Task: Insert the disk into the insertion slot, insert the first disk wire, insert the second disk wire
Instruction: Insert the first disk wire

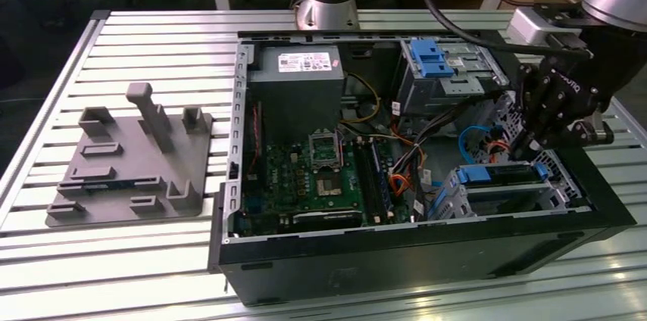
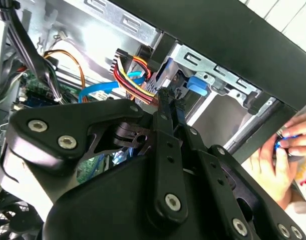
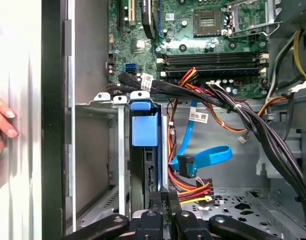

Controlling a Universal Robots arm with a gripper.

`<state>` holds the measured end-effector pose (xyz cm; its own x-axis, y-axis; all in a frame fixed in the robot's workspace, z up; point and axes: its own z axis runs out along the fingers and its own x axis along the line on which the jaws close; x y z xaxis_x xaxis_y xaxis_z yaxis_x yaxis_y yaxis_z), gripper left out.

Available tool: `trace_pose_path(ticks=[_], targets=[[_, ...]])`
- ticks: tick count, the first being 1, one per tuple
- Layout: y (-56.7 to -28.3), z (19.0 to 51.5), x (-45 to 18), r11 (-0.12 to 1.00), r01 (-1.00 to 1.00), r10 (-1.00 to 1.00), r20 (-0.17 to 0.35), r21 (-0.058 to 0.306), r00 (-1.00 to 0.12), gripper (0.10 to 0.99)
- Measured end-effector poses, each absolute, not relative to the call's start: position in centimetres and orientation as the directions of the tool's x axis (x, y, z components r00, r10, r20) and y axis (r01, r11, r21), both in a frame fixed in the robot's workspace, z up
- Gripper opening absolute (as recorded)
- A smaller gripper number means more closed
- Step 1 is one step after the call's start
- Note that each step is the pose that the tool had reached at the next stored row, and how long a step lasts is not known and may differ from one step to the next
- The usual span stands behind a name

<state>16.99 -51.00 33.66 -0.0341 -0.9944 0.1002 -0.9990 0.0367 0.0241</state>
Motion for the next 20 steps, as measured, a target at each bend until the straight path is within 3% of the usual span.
trace_pose_path(ticks=[8, 9, 10, 20], targets=[[-52.4, 33.7, 17.0, 0.036, -0.999, -0.997, 0.069, 0.025, -0.035, 0.165], [-52.6, 33.7, 16.9, 0.036, -0.999, -0.998, 0.057, 0.025, -0.035, 0.165], [-52.8, 33.8, 16.9, 0.035, -0.999, -0.999, 0.0, 0.025, -0.035, 0.165], [-53.8, 34.3, 16.9, 0.035, -0.999, -0.999, -0.009, 0.026, -0.035, 0.165]])
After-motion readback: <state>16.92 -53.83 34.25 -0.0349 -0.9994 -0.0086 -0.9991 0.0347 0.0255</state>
